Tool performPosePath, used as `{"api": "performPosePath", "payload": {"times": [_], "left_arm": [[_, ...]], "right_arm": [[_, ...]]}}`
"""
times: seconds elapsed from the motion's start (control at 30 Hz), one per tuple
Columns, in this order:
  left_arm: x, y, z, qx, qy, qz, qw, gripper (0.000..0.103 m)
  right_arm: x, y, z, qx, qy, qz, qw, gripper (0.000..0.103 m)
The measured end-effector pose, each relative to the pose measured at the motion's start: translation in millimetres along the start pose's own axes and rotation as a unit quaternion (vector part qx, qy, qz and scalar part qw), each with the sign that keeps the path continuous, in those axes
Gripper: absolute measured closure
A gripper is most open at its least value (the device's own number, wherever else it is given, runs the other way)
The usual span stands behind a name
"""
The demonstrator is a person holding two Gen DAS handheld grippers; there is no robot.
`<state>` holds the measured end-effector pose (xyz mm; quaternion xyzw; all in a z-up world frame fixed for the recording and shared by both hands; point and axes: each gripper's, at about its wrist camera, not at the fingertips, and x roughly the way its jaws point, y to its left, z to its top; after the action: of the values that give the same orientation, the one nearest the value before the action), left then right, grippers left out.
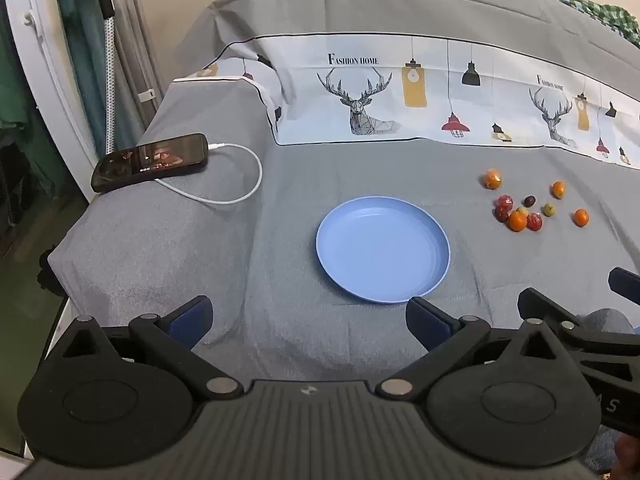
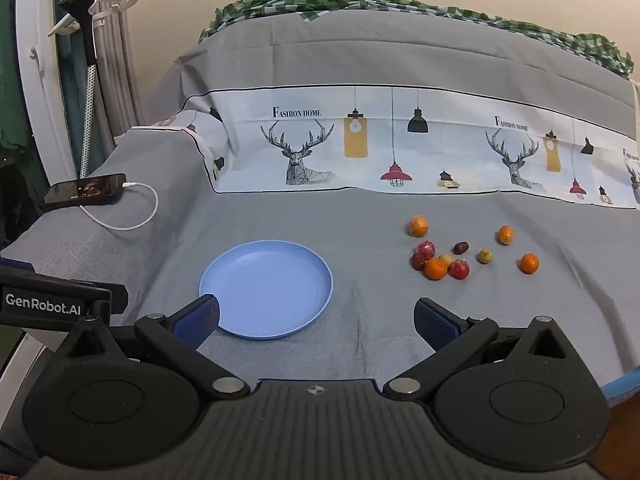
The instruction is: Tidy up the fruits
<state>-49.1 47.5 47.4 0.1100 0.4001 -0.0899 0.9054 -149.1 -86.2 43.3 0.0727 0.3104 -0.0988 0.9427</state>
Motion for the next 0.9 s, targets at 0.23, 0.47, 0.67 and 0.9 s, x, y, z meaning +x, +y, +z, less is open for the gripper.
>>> {"api": "performPosePath", "payload": {"times": [0.23,0.47,0.67,0.9], "left_arm": [[2.0,2.3,-4.4,0.001,0.0,0.0,1.0,0.0],[3.3,5.2,-7.5,0.001,0.002,-0.001,1.0,0.0],[1.2,10.2,-11.9,-0.002,-0.001,-0.001,1.0,0.0],[5.8,10.5,-10.7,-0.003,0.003,0.0,1.0,0.0]], "right_arm": [[-1.5,-0.1,0.1,0.002,0.004,-0.001,1.0,0.001],[-1.4,2.6,1.4,0.0,0.003,-0.001,1.0,0.001],[-5.7,-2.9,-1.6,-0.003,-0.009,0.006,1.0,0.001],[-3.6,-3.7,-4.4,-0.007,-0.039,0.009,0.999,0.001]]}}
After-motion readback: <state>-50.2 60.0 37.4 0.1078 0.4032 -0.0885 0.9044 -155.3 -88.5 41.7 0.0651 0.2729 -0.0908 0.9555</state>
